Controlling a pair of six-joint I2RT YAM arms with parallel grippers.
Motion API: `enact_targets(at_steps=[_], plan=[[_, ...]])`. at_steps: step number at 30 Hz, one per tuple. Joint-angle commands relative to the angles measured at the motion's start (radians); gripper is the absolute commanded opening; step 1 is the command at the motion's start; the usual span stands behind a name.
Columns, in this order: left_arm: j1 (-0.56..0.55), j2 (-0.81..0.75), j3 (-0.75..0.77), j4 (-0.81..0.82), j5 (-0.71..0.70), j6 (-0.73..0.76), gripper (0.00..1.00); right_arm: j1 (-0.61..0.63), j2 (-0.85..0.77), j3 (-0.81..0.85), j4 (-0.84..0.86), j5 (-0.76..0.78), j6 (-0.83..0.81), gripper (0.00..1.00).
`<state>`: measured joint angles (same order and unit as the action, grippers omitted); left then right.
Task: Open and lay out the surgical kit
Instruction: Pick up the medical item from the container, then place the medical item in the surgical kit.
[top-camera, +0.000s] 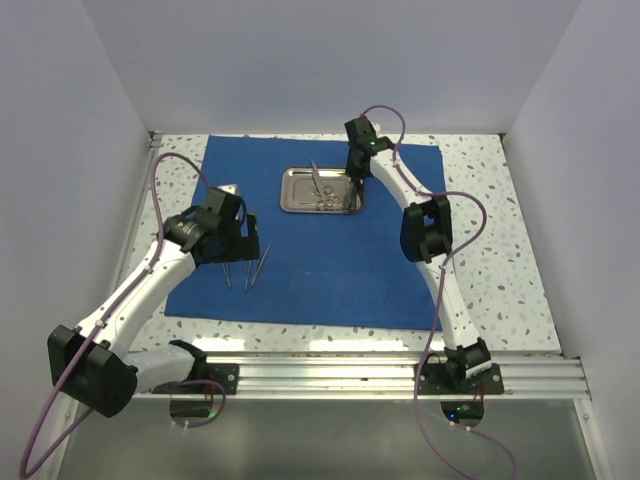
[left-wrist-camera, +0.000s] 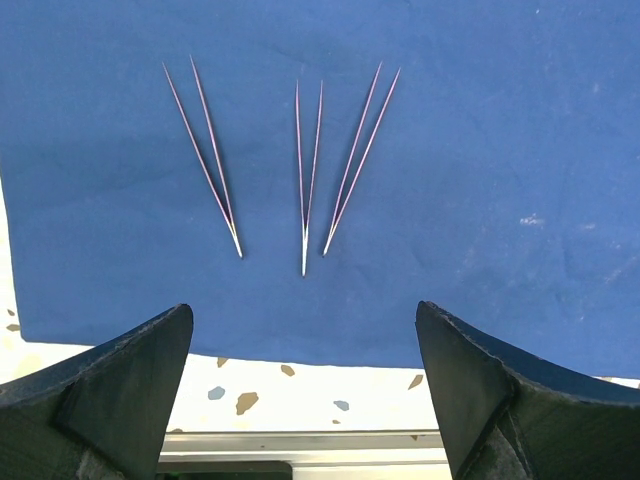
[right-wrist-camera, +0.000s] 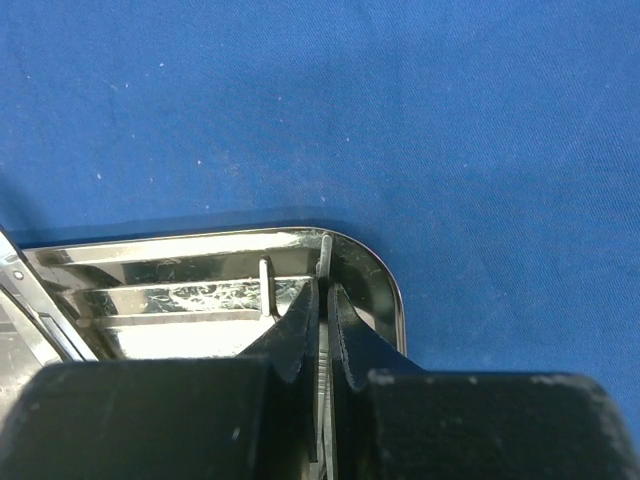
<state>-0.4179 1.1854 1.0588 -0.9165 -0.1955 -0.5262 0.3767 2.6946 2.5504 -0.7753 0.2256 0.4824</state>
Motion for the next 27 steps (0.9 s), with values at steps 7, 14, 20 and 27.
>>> enact_targets(at_steps=[7,14,20,27], plan=[[0.005,0.032,0.073,0.013,0.004,0.040,0.96,-0.010,-0.156,-0.039,0.013,-0.054,0.009,0.00],[0.005,0.072,0.113,0.054,0.019,0.045,0.96,-0.012,-0.352,-0.119,-0.045,-0.083,-0.013,0.00],[0.005,0.121,0.139,0.106,0.057,0.045,0.96,-0.009,-0.649,-0.548,0.001,-0.107,0.001,0.00],[-0.002,0.256,0.190,0.200,0.114,0.038,1.00,-0.007,-1.059,-1.228,0.062,-0.130,0.028,0.00]])
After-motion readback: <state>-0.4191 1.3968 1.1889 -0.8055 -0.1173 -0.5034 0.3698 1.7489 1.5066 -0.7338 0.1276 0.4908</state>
